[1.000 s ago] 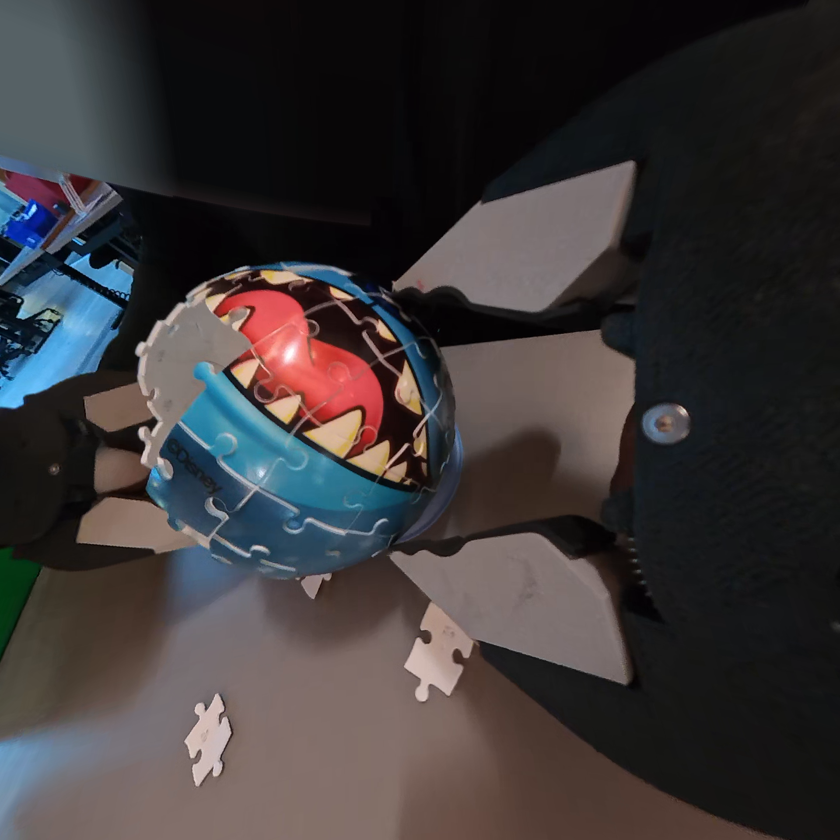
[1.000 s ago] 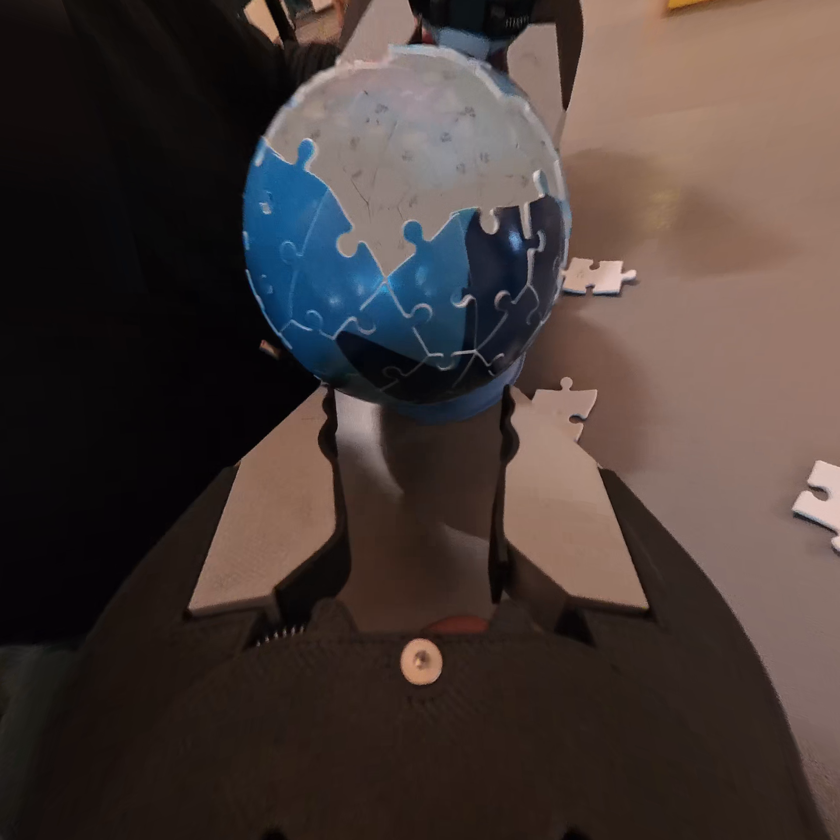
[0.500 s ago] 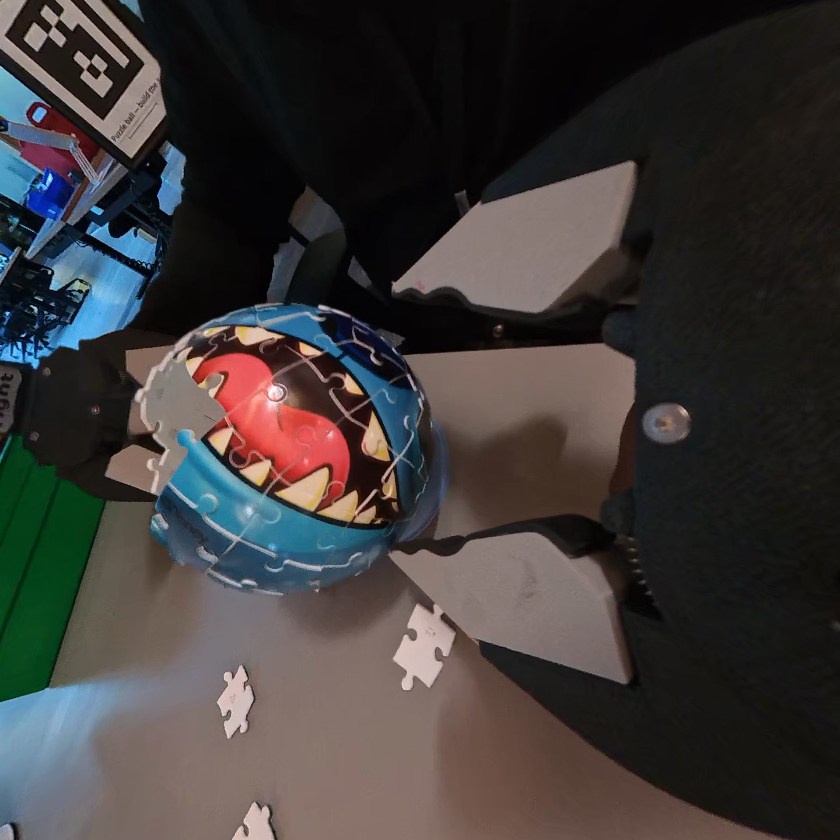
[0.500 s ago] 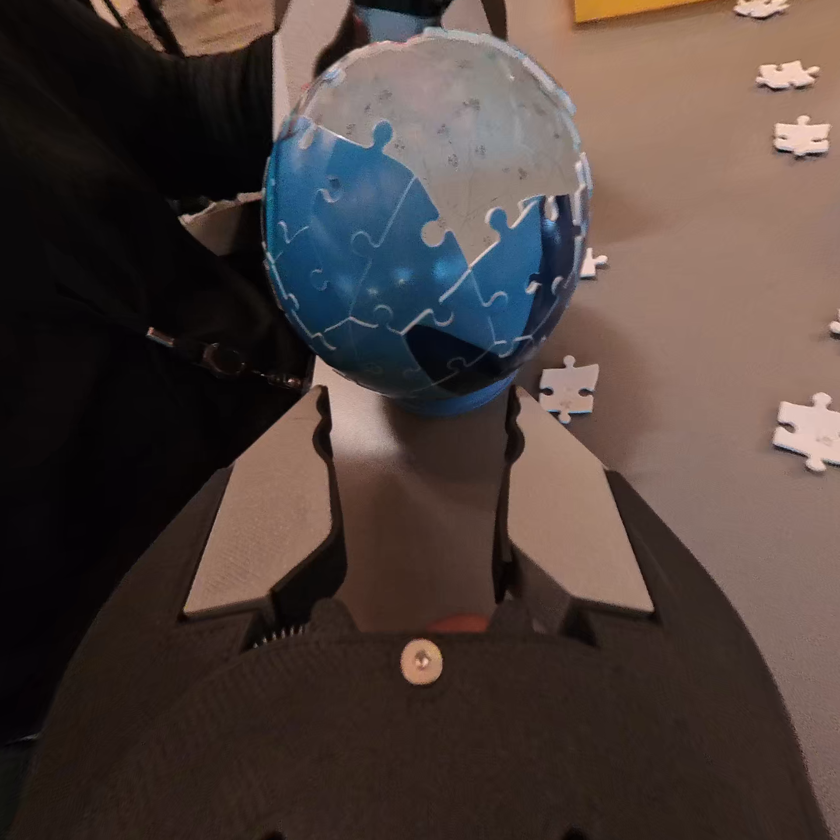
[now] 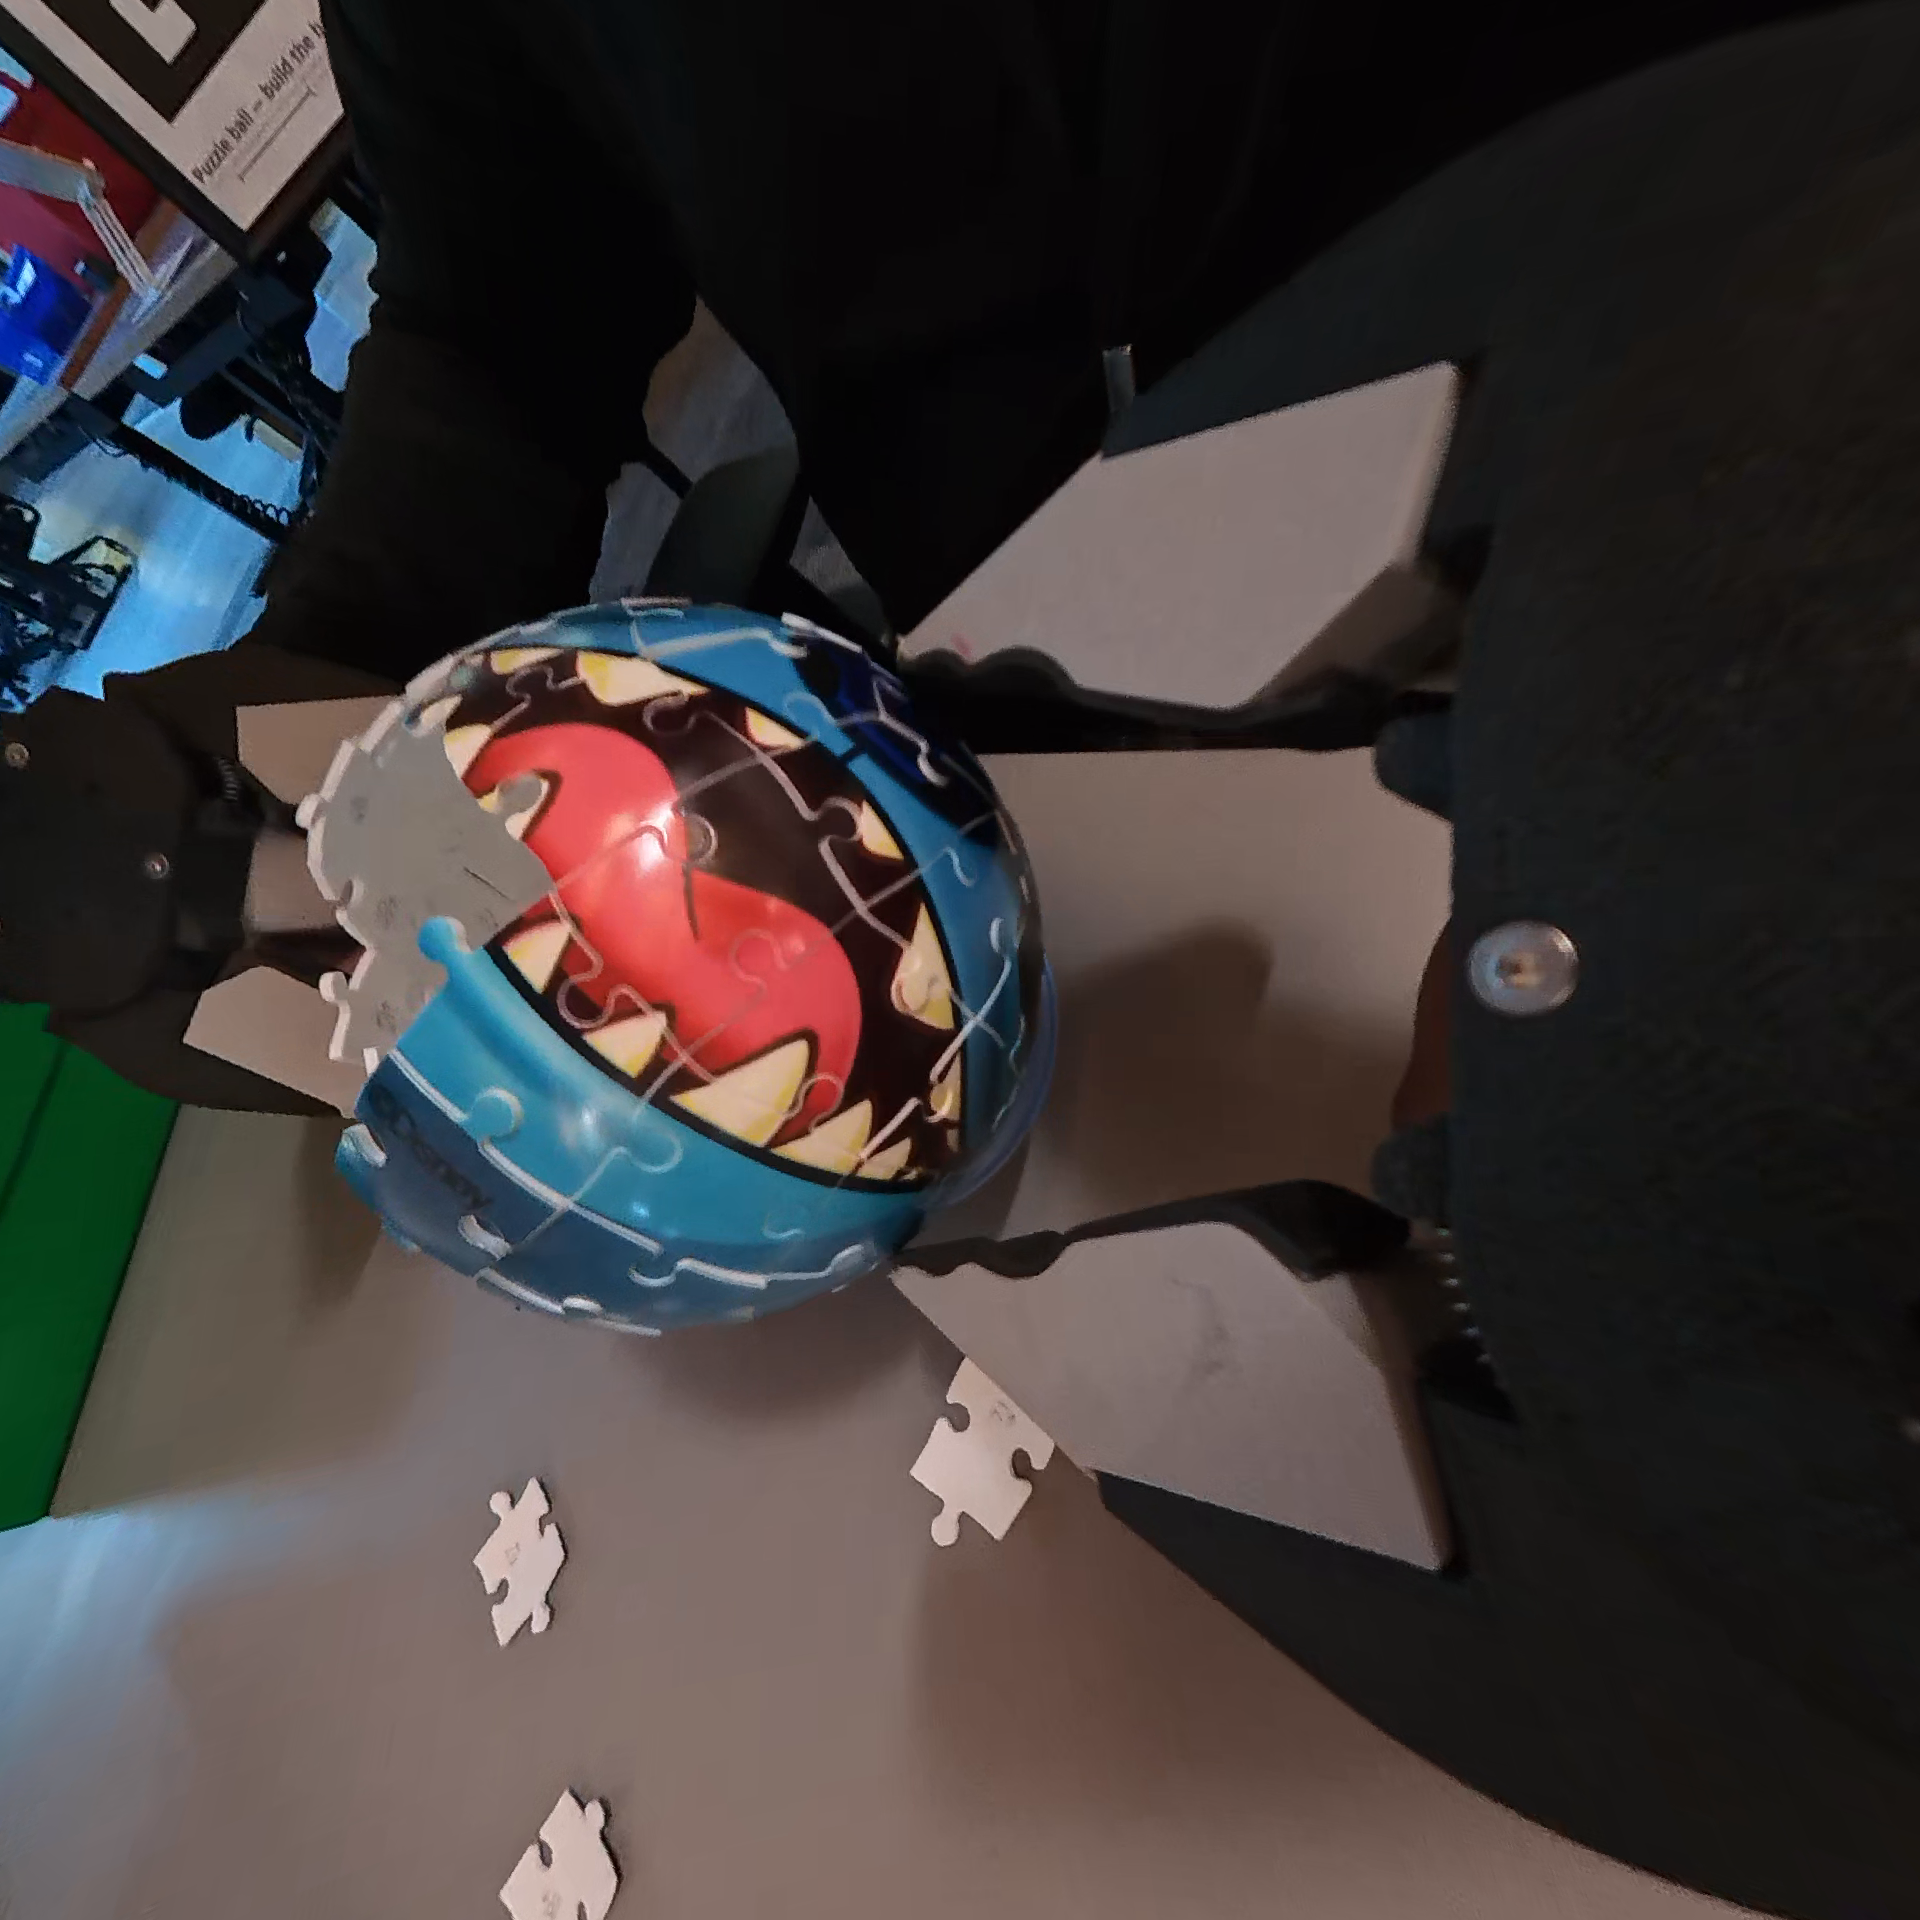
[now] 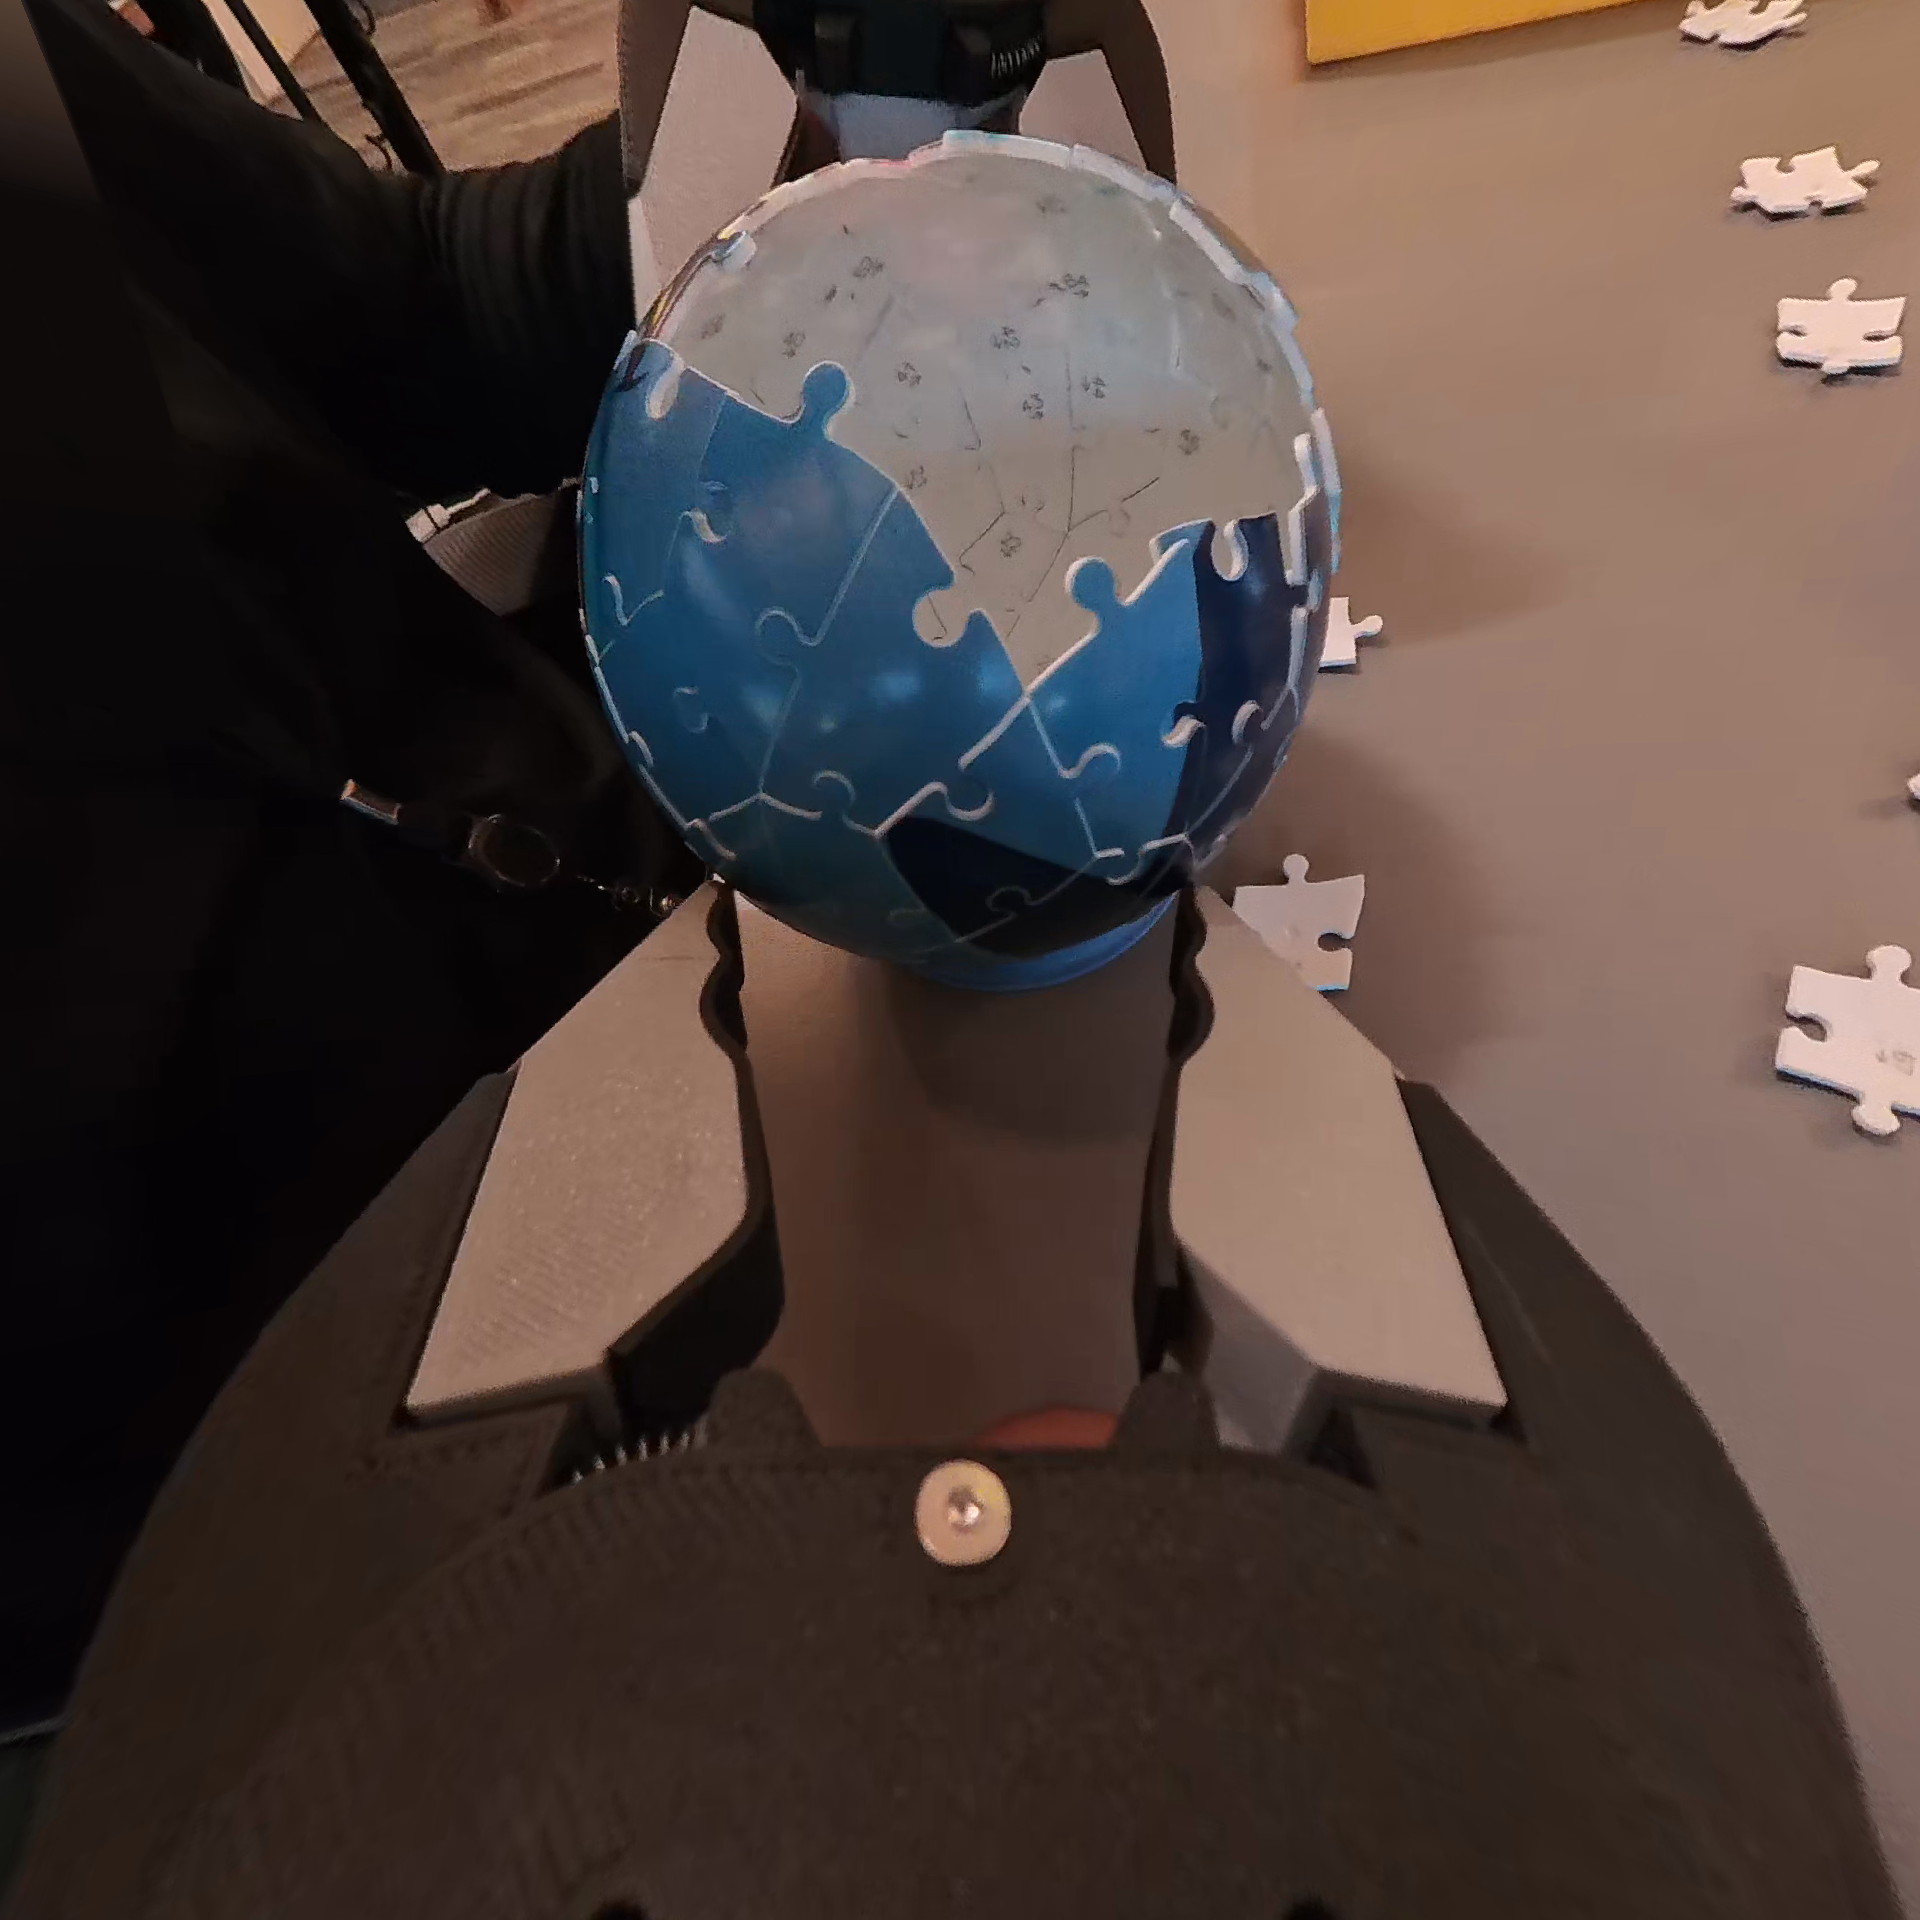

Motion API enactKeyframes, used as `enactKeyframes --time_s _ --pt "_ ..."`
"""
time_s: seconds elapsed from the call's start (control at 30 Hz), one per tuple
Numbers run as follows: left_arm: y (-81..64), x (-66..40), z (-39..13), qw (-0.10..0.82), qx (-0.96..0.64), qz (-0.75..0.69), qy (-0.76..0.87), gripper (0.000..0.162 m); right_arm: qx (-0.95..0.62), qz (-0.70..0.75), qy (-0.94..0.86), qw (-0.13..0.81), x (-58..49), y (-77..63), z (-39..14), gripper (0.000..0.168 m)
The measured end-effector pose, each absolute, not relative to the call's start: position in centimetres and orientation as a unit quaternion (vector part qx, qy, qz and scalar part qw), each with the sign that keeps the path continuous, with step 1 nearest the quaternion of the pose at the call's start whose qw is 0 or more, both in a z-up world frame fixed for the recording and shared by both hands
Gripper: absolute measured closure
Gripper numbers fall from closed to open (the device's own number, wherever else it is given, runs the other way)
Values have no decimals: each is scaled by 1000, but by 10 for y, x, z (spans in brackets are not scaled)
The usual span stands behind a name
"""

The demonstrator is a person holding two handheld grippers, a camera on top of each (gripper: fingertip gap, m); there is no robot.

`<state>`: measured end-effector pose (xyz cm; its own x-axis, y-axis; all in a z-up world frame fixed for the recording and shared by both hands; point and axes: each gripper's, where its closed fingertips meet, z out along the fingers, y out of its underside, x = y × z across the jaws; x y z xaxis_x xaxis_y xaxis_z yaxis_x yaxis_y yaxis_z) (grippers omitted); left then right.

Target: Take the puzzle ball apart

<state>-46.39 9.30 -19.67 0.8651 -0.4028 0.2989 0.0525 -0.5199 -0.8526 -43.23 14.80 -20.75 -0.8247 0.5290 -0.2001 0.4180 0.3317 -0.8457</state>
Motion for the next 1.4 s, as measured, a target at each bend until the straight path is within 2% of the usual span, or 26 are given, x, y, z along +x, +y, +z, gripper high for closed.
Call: enactKeyframes --time_s 0.33,0.53,0.67,0.87,1.4 --pt "80 -461 -191 492 -840 -199 108 57 -290 476 -827 78 -437 157 -214 91" --pt "62 -460 -179 507 -832 -196 113 65 -309 476 -819 79 -441 164 -217 93" --pt "62 -476 -176 511 -835 -175 103 63 -304 487 -814 87 -438 164 -209 93" --pt "76 -480 -186 507 -830 -205 111 57 -296 492 -813 93 -431 159 -204 93" --pt "47 -446 -182 489 -828 -232 146 60 -296 477 -821 106 -444 166 -221 93"
